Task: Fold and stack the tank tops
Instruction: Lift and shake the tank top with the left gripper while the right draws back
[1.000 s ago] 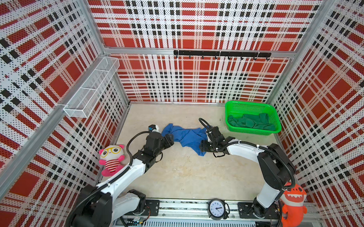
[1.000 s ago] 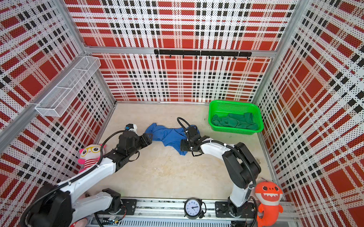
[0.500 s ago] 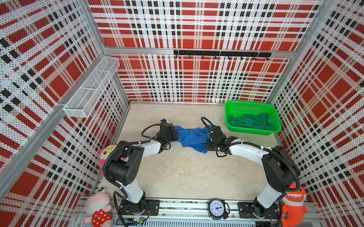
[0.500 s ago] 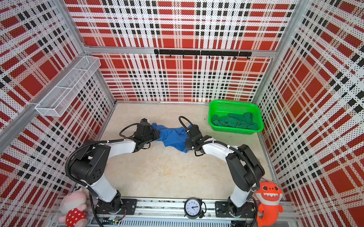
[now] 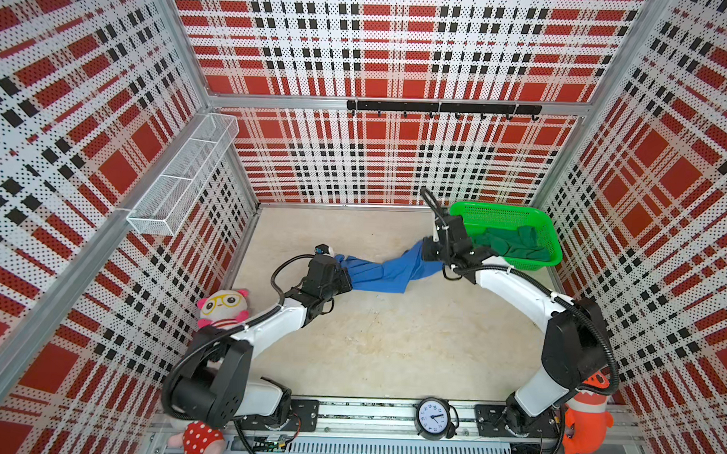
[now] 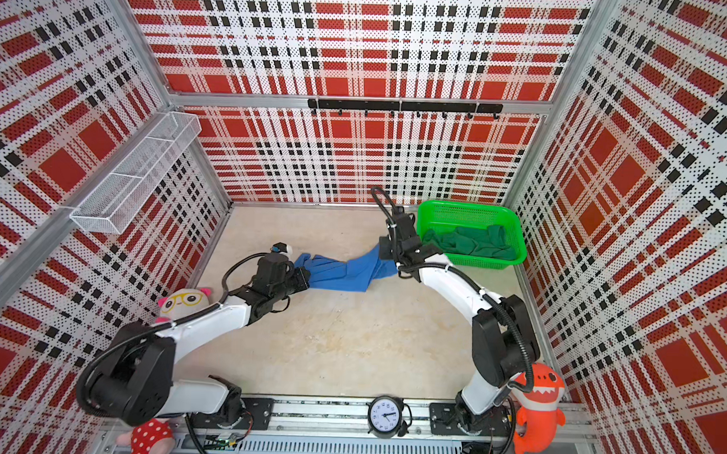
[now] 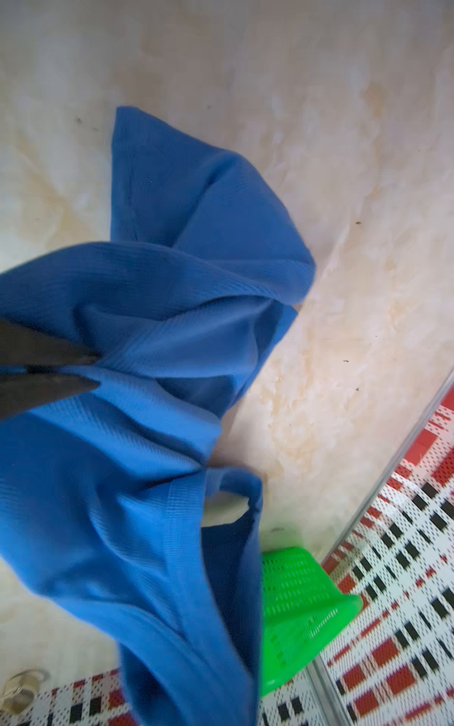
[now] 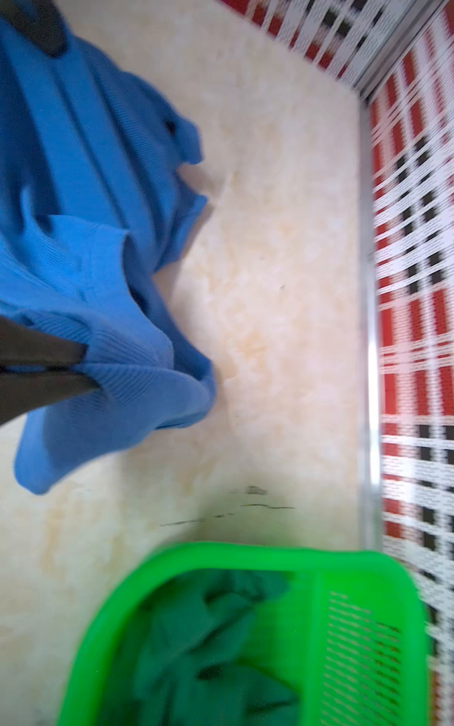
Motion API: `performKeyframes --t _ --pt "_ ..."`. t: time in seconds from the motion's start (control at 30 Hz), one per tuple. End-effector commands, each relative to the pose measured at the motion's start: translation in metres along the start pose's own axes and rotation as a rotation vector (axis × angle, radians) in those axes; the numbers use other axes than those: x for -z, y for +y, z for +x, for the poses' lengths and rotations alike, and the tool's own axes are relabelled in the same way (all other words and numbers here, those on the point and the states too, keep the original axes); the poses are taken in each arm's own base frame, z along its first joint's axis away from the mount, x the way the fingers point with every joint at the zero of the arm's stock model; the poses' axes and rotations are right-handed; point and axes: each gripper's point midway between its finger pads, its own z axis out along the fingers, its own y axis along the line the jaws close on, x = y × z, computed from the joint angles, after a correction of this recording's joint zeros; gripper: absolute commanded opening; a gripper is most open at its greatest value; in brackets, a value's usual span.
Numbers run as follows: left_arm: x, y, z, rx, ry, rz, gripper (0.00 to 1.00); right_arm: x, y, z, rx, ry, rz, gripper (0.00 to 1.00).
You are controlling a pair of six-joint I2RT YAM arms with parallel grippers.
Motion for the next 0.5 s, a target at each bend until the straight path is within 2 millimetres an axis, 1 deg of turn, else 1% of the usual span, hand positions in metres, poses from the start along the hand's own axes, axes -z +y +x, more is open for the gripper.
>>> performKeyframes --t 0.0,0.1,0.13,0.17,0.23,0.3,0.37,0.4,0.47 --pt "0.041 -0.006 -0.026 -0.002 -0.084 -0.011 0.00 0.010 0.023 -0.065 0.087 -0.167 -0.105 0.00" --pt "0.081 -0.020 -0.068 0.008 -0.199 0.008 0.00 0.015 0.036 -0.104 0.114 -0.255 -0.171 0.00" --pt "0.091 -0.023 -0.079 0.010 -0.227 0.013 0.00 0.014 0.038 -0.113 0.114 -0.273 -0.191 0.00" --pt "0.100 -0.027 -0.088 0.007 -0.249 0.019 0.00 0.013 0.039 -0.123 0.105 -0.292 -0.213 0.00" --pt "0.112 -0.034 -0.099 0.003 -0.270 0.026 0.00 0.009 0.042 -0.137 0.094 -0.317 -0.260 0.00" --pt "0.118 -0.040 -0.099 0.002 -0.269 0.039 0.00 0.002 0.045 -0.146 0.088 -0.333 -0.305 0.00" --pt "0.117 -0.045 -0.087 0.006 -0.247 0.048 0.00 -0.010 0.043 -0.148 0.078 -0.323 -0.341 0.00" --pt "0.115 -0.049 -0.076 0.014 -0.226 0.063 0.00 -0.018 0.041 -0.149 0.068 -0.315 -0.358 0.00" --pt "0.107 -0.060 -0.045 0.053 -0.162 0.122 0.00 -0.035 0.033 -0.147 0.044 -0.290 -0.370 0.00"
